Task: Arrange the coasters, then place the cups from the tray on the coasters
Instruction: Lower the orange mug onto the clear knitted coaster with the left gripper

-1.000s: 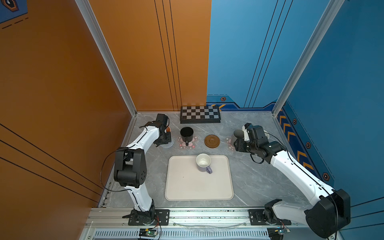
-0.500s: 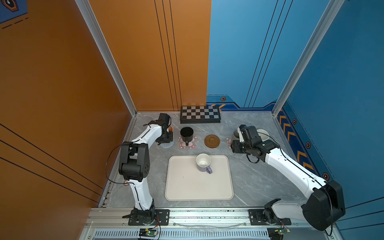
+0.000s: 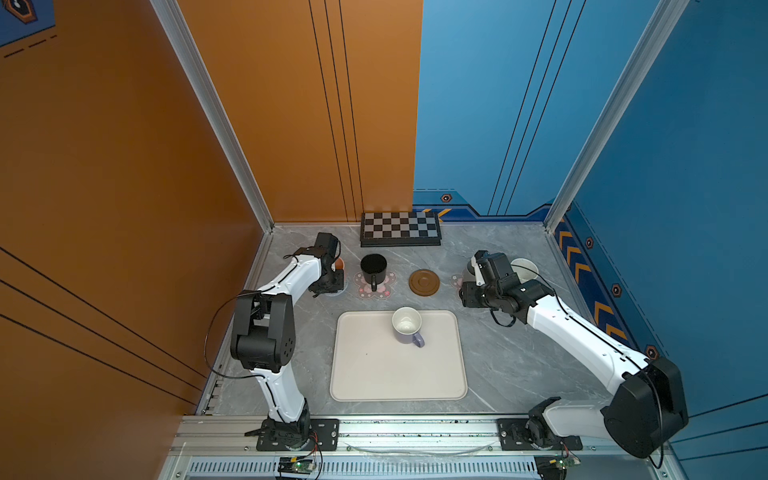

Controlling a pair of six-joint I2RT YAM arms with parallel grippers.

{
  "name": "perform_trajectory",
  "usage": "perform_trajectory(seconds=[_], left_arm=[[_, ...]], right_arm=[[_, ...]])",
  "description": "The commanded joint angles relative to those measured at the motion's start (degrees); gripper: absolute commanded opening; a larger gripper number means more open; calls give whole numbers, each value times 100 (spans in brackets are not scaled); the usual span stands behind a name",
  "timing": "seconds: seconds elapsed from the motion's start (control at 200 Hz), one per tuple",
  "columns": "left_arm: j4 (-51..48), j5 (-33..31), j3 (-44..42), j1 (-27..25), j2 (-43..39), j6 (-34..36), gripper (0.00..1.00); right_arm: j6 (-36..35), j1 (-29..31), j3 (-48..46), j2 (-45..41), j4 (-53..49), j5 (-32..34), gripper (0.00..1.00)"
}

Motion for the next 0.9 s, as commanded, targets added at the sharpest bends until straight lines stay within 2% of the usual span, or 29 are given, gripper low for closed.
perform_trajectory(seconds=[0.0, 0.896], left_arm=[[257, -226, 19, 17, -304, 71, 0], [424, -346, -234, 57, -260, -86, 0]], right_arm=[[-82, 39, 139, -71, -33, 163, 55], [-14, 184, 134, -99, -59, 228, 55]])
